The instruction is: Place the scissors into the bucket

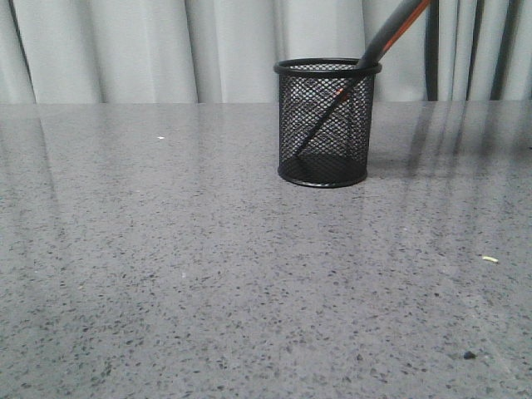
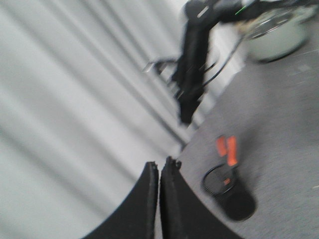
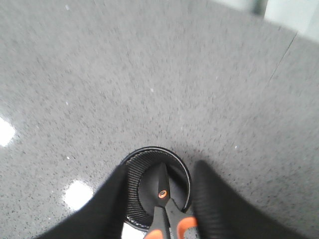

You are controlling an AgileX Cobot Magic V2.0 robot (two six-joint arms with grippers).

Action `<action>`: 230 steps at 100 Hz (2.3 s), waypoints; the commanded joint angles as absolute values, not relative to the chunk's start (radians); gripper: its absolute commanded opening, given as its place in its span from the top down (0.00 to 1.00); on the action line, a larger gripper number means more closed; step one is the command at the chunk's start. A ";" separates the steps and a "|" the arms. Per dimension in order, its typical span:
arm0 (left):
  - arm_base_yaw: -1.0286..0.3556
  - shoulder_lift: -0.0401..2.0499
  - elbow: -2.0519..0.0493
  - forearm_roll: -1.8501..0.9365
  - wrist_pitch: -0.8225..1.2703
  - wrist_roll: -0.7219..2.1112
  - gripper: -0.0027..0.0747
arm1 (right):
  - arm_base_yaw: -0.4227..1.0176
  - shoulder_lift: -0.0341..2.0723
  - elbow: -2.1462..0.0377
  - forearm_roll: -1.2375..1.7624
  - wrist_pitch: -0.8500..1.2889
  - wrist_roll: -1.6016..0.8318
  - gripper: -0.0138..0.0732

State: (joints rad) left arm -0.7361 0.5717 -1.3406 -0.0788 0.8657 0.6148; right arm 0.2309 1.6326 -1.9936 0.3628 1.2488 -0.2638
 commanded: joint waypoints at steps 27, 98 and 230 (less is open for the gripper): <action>-0.742 0.231 -0.745 0.286 0.426 0.169 0.99 | 0.228 1.195 -1.665 0.309 1.200 -0.284 0.89; -0.740 0.036 -0.349 0.285 0.150 0.166 0.99 | 0.224 0.031 -0.400 0.242 0.496 -0.294 0.89; -0.238 -0.007 0.025 -0.022 0.016 -0.069 0.99 | 0.224 0.047 -0.400 0.257 0.482 -0.294 0.89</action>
State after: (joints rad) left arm -0.3133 0.0075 -0.0007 0.0000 0.0889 0.0406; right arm 0.2301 0.0243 -0.3773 0.2486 0.5630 -0.2886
